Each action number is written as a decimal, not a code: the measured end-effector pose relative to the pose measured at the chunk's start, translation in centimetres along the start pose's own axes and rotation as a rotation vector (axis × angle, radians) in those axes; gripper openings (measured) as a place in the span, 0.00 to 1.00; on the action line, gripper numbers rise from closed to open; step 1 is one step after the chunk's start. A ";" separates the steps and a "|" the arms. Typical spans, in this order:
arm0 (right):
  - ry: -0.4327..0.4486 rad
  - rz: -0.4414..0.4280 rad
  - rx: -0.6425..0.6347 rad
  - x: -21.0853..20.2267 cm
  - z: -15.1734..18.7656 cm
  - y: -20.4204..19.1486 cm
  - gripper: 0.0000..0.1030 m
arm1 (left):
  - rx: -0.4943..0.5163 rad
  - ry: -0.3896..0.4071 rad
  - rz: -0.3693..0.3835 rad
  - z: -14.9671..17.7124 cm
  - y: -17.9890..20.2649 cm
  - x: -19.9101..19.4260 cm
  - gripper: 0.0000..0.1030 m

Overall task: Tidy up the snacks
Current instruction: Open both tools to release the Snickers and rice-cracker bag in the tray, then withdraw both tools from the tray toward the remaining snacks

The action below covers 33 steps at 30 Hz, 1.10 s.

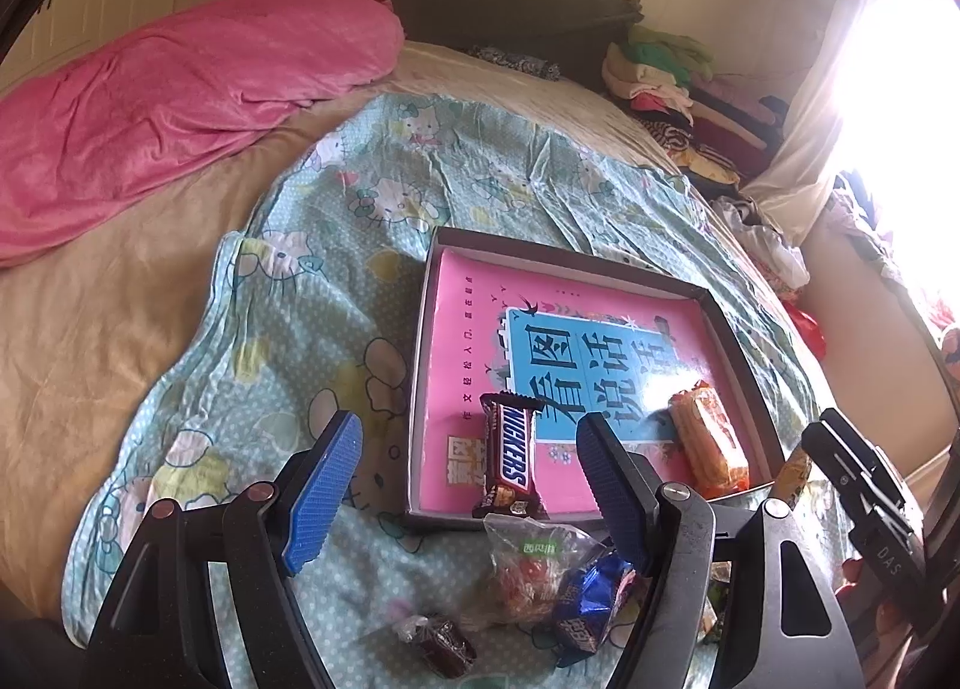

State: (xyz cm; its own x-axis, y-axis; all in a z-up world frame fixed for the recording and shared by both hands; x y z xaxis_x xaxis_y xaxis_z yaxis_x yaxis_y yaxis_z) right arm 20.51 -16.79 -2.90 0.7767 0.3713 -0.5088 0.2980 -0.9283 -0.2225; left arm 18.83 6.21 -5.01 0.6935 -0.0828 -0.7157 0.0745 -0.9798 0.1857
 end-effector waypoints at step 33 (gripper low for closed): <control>0.012 0.049 0.102 -4.1 1.1 3.3 0.73 | 0.023 -0.046 0.012 2.7 -0.3 -1.6 0.76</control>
State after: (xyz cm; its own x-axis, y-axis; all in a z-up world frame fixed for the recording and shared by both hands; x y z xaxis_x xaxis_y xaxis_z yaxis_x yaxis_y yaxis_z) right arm 17.67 -21.35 -2.49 0.7959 0.3243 -0.5112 0.2018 -0.9382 -0.2810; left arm 15.82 6.19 -5.74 0.6608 -0.1021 -0.7436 0.0500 -0.9825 0.1793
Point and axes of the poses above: each gripper's, at about its wrist camera, not at the fingertips, and x roughly the way its jaws point, y to its right, z to its underside, the point moved 9 cm from there along x, roughly the way its jaws point, and after that the axes turned 5 degrees about x, right-handed, at the moved point
